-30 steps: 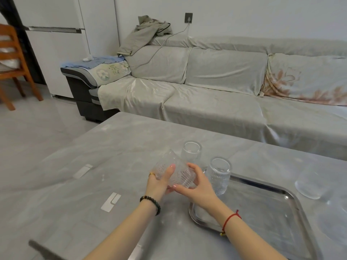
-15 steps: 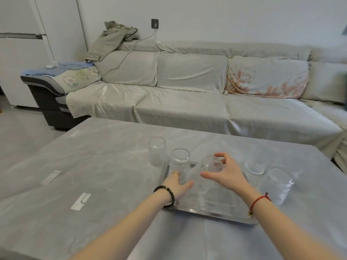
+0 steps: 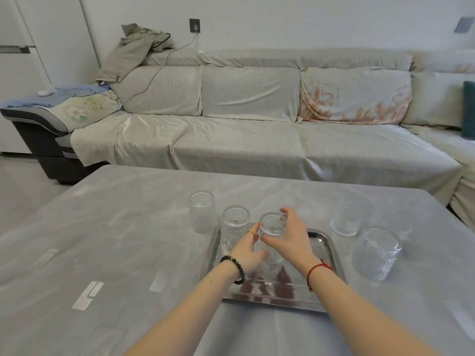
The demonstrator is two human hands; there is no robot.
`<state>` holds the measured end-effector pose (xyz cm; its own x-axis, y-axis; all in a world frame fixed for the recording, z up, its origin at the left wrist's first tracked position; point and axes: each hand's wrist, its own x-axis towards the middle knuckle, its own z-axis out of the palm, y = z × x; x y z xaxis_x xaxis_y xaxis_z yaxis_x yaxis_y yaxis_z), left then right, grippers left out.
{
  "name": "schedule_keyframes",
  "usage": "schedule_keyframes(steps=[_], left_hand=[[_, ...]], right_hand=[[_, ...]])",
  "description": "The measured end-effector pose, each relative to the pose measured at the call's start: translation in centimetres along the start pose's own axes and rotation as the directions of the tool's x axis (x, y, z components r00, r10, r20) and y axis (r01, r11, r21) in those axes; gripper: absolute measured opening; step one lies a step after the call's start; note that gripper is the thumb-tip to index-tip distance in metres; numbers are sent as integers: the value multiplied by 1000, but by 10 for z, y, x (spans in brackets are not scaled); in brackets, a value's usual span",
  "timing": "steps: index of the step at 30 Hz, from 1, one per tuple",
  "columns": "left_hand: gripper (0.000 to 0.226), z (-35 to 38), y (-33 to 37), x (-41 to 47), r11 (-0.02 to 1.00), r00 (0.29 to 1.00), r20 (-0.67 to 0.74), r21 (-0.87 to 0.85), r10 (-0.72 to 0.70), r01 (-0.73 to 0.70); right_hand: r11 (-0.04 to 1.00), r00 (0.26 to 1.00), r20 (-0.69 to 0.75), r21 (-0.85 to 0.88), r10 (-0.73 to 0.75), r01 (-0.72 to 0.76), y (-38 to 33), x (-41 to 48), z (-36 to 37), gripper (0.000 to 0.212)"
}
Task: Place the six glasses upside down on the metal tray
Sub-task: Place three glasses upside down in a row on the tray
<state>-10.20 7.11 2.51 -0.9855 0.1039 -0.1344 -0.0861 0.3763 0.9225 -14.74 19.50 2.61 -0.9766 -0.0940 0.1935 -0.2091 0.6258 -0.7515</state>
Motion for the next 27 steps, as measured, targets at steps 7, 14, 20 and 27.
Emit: schedule_keyframes(steps=[7, 14, 20, 27], left_hand=[[70, 0, -10, -2, 997, 999, -33, -56, 42, -44], [36, -40, -29, -33, 987, 959, -239, -23, 150, -160], [69, -84, -88, -71, 940, 968, -245, 341, 56, 32], [87, -85, -123, -78, 694, 999, -51, 720, 15, 26]], right_hand=[[999, 999, -6, 21, -35, 35, 3, -5, 1, 83], [966, 963, -85, -58, -257, 253, -26, -18, -2, 66], [894, 899, 97, 198, -427, 403, -88, -33, 43, 50], [954, 944, 327, 295, -49, -53, -101, -13, 125, 109]])
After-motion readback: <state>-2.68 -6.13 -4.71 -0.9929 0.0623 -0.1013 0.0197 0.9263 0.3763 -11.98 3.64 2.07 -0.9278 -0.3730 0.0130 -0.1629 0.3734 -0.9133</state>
